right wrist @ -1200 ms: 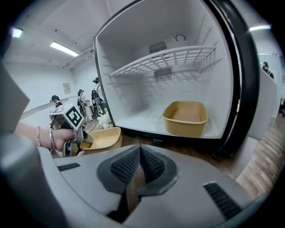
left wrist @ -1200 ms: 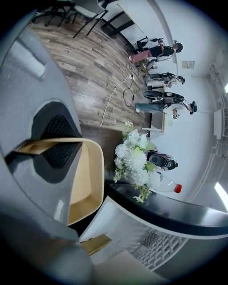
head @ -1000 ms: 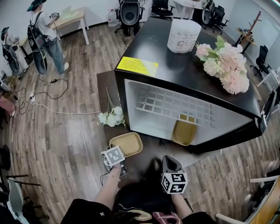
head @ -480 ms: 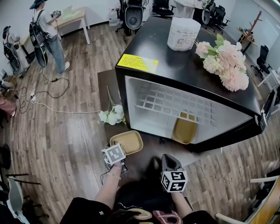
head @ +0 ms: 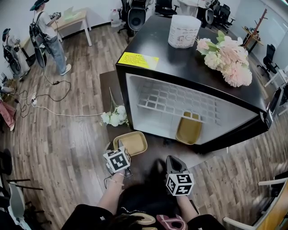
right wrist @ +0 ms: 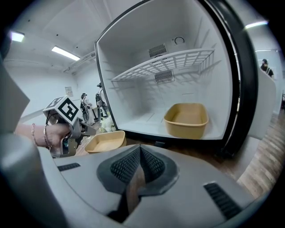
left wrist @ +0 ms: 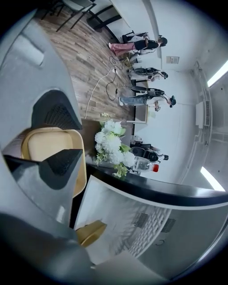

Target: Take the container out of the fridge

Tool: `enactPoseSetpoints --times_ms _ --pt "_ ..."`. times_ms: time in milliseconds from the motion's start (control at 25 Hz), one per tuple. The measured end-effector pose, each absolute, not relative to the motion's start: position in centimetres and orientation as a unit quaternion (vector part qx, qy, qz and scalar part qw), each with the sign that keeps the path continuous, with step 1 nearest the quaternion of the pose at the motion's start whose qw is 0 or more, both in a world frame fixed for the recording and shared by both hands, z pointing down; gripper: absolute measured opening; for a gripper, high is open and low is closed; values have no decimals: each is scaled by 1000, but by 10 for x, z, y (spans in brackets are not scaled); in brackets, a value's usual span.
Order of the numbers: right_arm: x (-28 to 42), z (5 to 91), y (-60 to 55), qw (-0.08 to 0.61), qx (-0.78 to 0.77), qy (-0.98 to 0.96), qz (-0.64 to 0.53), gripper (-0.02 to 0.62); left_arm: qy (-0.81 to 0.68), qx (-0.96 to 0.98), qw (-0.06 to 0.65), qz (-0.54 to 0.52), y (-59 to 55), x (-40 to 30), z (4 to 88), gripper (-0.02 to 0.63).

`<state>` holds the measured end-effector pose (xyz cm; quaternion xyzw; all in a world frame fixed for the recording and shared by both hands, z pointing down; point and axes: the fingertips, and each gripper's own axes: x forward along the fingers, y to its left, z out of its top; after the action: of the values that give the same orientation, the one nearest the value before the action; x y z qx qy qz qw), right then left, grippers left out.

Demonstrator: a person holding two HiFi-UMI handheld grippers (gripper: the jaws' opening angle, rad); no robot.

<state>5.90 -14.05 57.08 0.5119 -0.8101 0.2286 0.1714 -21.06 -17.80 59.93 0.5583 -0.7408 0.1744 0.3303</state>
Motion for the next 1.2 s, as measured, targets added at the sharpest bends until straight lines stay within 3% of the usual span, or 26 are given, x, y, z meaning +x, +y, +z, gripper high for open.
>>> enactPoseSetpoints --times_ms 320,760,960,1200 --pt "61 566 -138 162 518 -809 226 8 -716 610 298 161 -173 -188 575 132" --pt "68 560 -132 154 533 -802 223 8 -627 750 200 64 -178 -127 511 131" --pt "71 559 -130 148 540 -798 223 8 -592 780 196 55 -174 -107 505 130" --pt "81 555 -128 141 554 -789 225 8 -571 800 181 37 -169 -93 494 66"
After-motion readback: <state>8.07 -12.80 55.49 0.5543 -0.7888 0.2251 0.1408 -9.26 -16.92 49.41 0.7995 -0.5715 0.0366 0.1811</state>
